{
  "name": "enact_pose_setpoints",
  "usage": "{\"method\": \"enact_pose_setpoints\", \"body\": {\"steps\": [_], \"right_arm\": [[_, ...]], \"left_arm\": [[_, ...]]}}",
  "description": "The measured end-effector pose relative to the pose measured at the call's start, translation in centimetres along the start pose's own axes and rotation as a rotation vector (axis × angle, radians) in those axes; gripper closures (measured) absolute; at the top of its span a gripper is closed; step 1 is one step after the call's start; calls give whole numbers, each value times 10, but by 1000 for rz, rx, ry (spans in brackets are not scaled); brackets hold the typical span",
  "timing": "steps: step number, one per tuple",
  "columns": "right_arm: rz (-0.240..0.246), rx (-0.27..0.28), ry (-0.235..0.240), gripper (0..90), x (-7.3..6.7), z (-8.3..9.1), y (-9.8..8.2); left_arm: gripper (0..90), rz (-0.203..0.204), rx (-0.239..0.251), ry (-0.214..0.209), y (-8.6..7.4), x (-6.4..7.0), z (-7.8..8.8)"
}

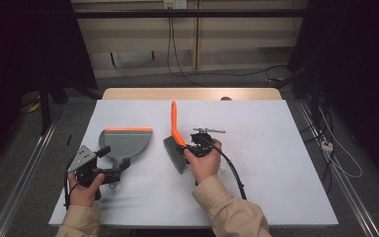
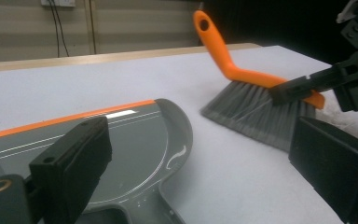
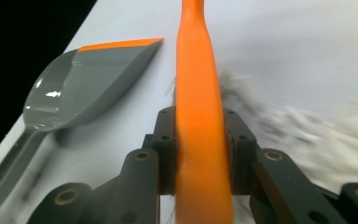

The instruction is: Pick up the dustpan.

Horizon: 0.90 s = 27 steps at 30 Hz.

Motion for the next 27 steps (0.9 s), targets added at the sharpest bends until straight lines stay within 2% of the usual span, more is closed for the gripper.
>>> {"method": "enact_pose_setpoints", "body": {"steps": [6, 10, 12, 13, 17, 18, 27], "right_arm": [[4, 10, -48, 713, 22, 24, 1], [2, 35, -66, 713, 30, 33, 4], [1, 51, -23, 713, 29, 36, 8], [1, 56, -19, 713, 27, 37, 9], [75, 64, 48, 713, 13, 41, 14], [84, 59, 74, 713, 9, 42, 13], [162, -10, 155, 713, -6, 45, -7]], "left_arm": [[55, -9, -6, 3, -1, 2, 0], [55, -13, -13, 2, -1, 2, -1], [55, -9, -14, 3, -2, 2, -2], [55, -12, -15, 3, -2, 1, -2], [55, -11, -14, 1, -2, 2, -1], [55, -12, -15, 1, -2, 2, -1], [55, -9, -18, -1, -3, 2, -2]]}}
Point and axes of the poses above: each handheld gripper's, and its own axes: z roughly backward along the jaws, y roughly out of its top, x roughly to its right, the point moved 5 cm from there along -z, roughly forward along the jaws, and after that the axes turned 3 degrees about y, right-handed, at the moved point
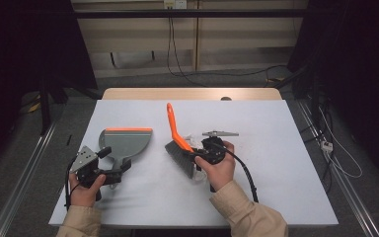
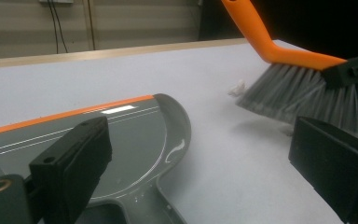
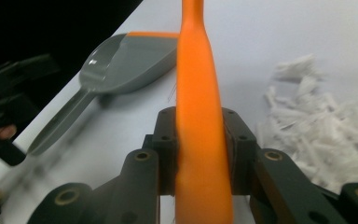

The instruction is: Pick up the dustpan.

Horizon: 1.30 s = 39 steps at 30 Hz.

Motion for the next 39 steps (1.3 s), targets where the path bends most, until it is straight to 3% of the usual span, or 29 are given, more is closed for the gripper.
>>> {"method": "enact_pose_setpoints", "body": {"steps": [10, 13, 15, 19, 24, 29, 34, 39], "right_arm": [[73, -59, 67, 713, -5, 5, -20], [116, -90, 82, 713, -2, 9, -26], [161, -113, 76, 713, 5, 12, -29], [207, -127, 88, 713, 18, 20, -28], [223, -121, 67, 713, 45, 24, -14], [247, -89, 30, 713, 61, 23, 3], [260, -55, 73, 713, 56, 26, 13], [276, -61, 114, 713, 43, 29, 10]], "left_arm": [[55, -1, -9, -2, -1, 0, -1], [55, 1, -9, -2, -1, 0, -1], [55, 2, -9, -1, -1, -1, -1], [55, 3, -9, 0, -1, -1, -1], [55, 3, -11, 2, -2, -1, -2], [55, 4, -15, 6, -2, -1, -3], [55, 3, -20, 4, -3, -1, -4], [55, 1, -23, 5, -3, 0, -4]]}}
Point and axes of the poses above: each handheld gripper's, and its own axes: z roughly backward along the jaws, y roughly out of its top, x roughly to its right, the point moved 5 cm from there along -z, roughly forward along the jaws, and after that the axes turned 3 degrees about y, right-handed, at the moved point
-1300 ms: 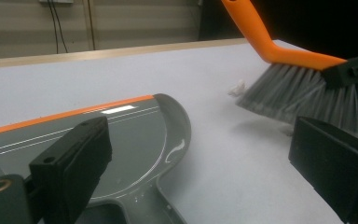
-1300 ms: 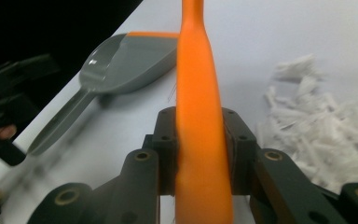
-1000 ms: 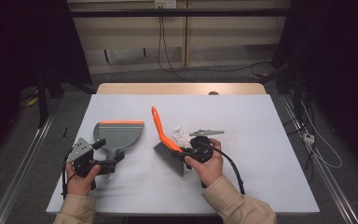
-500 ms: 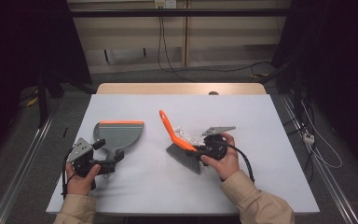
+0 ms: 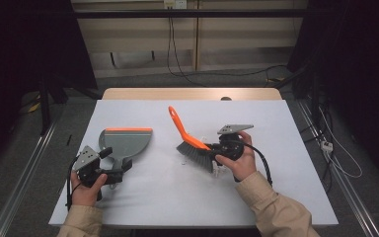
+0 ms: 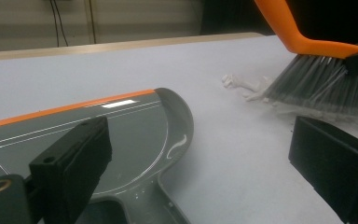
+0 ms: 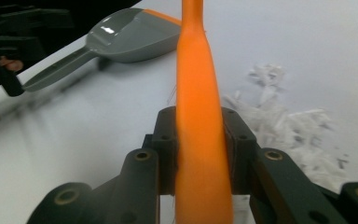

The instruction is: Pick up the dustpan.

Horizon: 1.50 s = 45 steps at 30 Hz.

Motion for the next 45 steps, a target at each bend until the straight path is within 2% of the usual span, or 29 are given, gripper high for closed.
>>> {"method": "enact_pose_setpoints", "body": {"steps": [3, 5, 8, 10, 12, 14, 16, 21, 25, 27, 28, 29, 30, 32, 37, 42, 45], "right_arm": [[-4, 11, 21, 713, -9, 0, -1], [4, 0, 31, 713, -14, -2, -5], [-17, -23, 70, 713, -15, -4, -17], [-4, -44, 69, 713, -13, -4, -25], [6, -37, 76, 713, -8, 0, -29], [35, -53, 62, 713, 0, 5, -30], [39, -55, 66, 713, 7, 8, -29], [101, -62, 24, 713, 25, 9, -20], [99, -53, 14, 714, 37, 4, -12], [121, -51, -23, 714, 42, 1, -7], [107, -42, -5, 713, 44, 0, -5], [107, -30, -22, 713, 47, 0, -3], [129, -30, -50, 713, 49, 1, 0], [98, -2, -34, 713, 49, 4, 4], [83, 20, -8, 713, 34, 10, 8], [23, 93, 14, 712, 22, 16, 18], [10, 117, -29, 712, 25, 25, 25]], "left_arm": [[55, 0, 1, -3, 0, 1, 0], [55, -1, 4, -4, 1, 1, 0], [55, -7, 1, -3, 0, 1, 1], [55, -4, 1, -1, 0, 0, 2], [55, -3, 2, 0, 0, 0, 2], [55, -2, 1, 1, 0, 0, 2], [55, -4, -2, 2, 0, -1, 2], [55, 5, -2, 3, 0, 0, 0], [55, 4, -7, 6, -1, -1, -1], [55, 9, -7, 8, -1, -1, -2], [55, 10, -6, 8, -1, -1, -1], [55, 10, -6, 9, -1, -2, -1], [55, 11, -2, 8, -1, -1, -1], [55, 10, -3, 8, 0, -2, 0], [55, 9, 2, 7, 0, -2, 1], [55, 8, 6, 6, 1, -1, 1], [55, 11, 6, 8, 1, -1, 2]]}}
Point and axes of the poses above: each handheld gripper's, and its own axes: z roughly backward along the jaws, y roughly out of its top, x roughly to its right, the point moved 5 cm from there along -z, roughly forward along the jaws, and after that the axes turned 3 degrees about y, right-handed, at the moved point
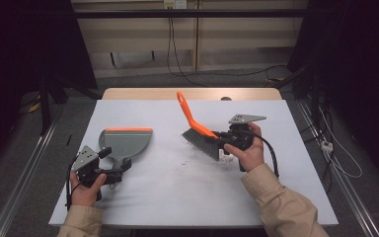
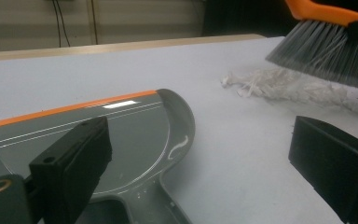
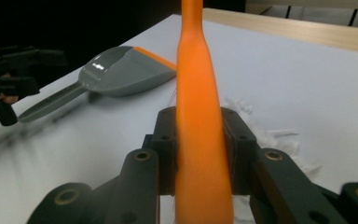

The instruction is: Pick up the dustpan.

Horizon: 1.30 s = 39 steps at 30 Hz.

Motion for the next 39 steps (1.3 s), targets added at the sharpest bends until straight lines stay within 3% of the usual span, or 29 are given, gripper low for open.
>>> {"method": "enact_pose_setpoints", "body": {"steps": [3, 7, 9, 11, 15, 18, 23, 28, 36, 39], "right_arm": [[-25, 7, -18, 713, 7, 7, 4], [-34, -9, -84, 713, 22, 17, 4], [-38, -6, -128, 712, 31, 23, 2], [-32, -14, -207, 712, 43, 32, -2], [-60, -8, -283, 712, 59, 46, -11], [-57, -37, -349, 712, 69, 53, -21], [-86, -61, -377, 712, 73, 57, -38], [-77, -91, -404, 709, 69, 56, -45], [-103, -163, -402, 618, 61, 50, -29], [-108, -216, -436, 612, 63, 45, -23]], "left_arm": [[55, 3, 3, 0, 0, -1, 1], [55, 4, 4, 1, 0, -1, 1], [55, 8, 8, 0, 1, -1, 2], [55, 1, 2, 1, 0, -1, 1], [55, 4, 0, -1, 0, -1, 0], [55, 5, 0, -2, 0, -1, 0], [55, -1, -1, -3, 0, -1, 0], [55, -4, -1, -3, 0, 0, 0], [55, -7, -3, -4, 0, 1, 0], [55, -7, 1, -6, 0, 1, 0]]}}
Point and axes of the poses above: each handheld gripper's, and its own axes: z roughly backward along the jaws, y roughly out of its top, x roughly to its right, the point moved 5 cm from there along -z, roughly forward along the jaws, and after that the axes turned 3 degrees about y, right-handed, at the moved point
